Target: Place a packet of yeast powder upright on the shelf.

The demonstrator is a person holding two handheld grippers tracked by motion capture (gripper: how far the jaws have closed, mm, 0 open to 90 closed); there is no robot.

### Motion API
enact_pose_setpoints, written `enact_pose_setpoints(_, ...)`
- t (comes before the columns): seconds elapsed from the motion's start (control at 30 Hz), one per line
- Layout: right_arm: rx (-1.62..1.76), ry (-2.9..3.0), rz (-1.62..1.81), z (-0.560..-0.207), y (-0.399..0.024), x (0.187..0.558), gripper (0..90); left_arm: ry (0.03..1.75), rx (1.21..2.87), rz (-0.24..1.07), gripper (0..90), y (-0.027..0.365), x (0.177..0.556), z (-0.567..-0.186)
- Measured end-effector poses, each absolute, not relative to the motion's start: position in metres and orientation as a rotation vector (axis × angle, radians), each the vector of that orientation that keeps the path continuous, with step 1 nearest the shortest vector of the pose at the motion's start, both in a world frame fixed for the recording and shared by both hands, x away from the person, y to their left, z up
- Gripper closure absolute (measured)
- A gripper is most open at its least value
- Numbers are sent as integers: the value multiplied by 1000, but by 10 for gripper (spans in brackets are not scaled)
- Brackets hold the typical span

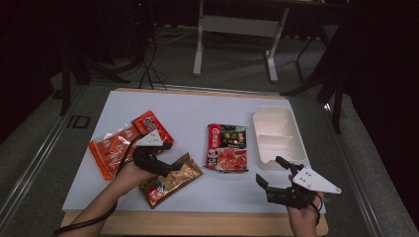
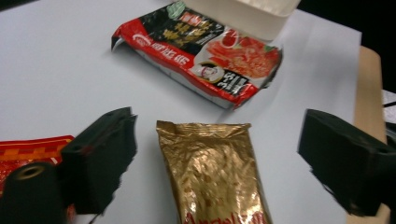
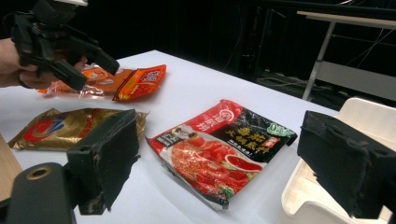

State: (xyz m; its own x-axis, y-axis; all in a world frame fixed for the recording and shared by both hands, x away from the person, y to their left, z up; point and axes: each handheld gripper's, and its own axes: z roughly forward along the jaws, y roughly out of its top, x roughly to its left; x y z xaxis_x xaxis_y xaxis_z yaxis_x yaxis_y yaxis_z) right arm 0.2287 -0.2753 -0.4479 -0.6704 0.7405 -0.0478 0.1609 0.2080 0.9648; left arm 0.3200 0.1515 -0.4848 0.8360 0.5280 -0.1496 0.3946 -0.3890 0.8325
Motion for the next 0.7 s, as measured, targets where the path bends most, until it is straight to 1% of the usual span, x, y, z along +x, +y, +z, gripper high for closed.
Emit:
enact_pose_setpoints(0.33,839,1997,1478,-450,-274,229,122,750,2133,110,163,137,344,-504)
enact_pose_setpoints(0.4,840,1999,1481,-450,-274,230,122,771,2145,107,194,136,348,-506)
enact_pose_setpoints(0.7,842,2021,1476,-452,-273,231,122,817,2211,69,217,122,366,-519)
